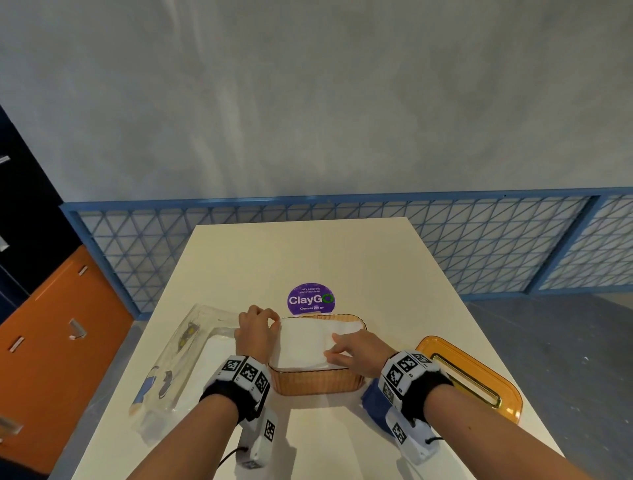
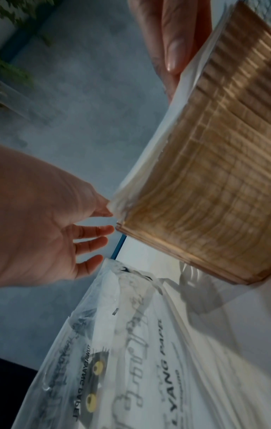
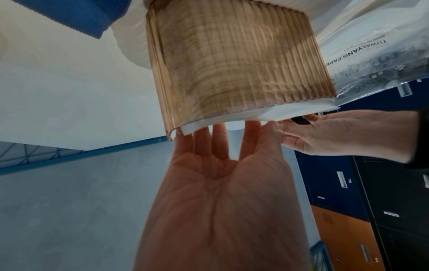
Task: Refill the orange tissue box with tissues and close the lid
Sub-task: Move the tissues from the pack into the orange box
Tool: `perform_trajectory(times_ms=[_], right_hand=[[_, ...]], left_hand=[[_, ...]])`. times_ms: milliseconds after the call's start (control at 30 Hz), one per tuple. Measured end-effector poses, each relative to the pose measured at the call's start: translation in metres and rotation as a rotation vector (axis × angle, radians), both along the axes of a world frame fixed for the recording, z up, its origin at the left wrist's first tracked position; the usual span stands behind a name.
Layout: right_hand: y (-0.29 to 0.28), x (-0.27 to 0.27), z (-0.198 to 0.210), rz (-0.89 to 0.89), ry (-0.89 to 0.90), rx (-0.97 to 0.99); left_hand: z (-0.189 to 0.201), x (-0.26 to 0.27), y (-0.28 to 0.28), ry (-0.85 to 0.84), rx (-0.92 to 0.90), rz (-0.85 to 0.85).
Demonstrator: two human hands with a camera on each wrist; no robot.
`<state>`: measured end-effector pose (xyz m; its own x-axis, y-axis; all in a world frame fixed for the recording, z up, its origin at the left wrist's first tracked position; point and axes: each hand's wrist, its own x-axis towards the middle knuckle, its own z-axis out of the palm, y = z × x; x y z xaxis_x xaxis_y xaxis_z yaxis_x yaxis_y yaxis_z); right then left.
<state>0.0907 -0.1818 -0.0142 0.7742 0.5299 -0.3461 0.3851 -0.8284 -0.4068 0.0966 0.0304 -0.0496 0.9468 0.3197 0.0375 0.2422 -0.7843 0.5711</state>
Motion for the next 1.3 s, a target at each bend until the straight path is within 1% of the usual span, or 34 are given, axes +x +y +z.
perform_trajectory(times_ms=[167,300,433,500,567,633,700,767,833,967,1100,1200,1300], right_hand=[[0.0,0.0,-0.001,-0.003,0.004,0.005],[-0.001,0.0,-0.001,-0.01,0.012,0.024],[0.0,0.001,-0.004,-0.01,0.003,0.025],[0.0,0.001,-0.007,-0.015,-0.012,0.037],[0.001,0.0,-0.009,-0.018,-0.039,0.042],[0.002,-0.002,-0.01,-0.021,-0.069,0.036],[0.002,-0.004,-0.011,-0.023,-0.084,0.026],[0.003,-0.004,-0.012,-0.031,-0.094,0.028],[0.004,-0.004,-0.012,-0.046,-0.1,0.041],[0.009,-0.005,-0.011,-0.045,-0.134,0.004],[0.016,-0.011,-0.015,0.003,-0.241,-0.054],[0.023,-0.013,-0.017,0.045,-0.289,-0.069],[0.025,-0.012,-0.017,0.062,-0.294,-0.095]], left_hand=[[0.0,0.003,-0.002,-0.016,0.025,-0.002],[0.003,0.003,-0.005,-0.046,0.062,-0.043],[0.011,0.0,-0.005,-0.156,0.037,-0.136],[0.016,-0.004,-0.004,-0.177,-0.033,-0.208],[0.021,-0.008,-0.002,-0.139,-0.138,-0.276],[0.024,-0.012,0.001,-0.082,-0.169,-0.334],[0.025,-0.017,0.006,0.002,-0.17,-0.39],[0.024,-0.021,0.012,0.156,-0.155,-0.436],[0.024,-0.023,0.014,0.274,-0.083,-0.46],[0.023,-0.025,0.008,0.261,0.065,-0.5],[0.013,-0.024,0.003,0.238,0.183,-0.502],[0.01,-0.02,0.004,0.254,0.121,-0.474],[0.01,-0.019,0.006,0.233,-0.073,-0.394]])
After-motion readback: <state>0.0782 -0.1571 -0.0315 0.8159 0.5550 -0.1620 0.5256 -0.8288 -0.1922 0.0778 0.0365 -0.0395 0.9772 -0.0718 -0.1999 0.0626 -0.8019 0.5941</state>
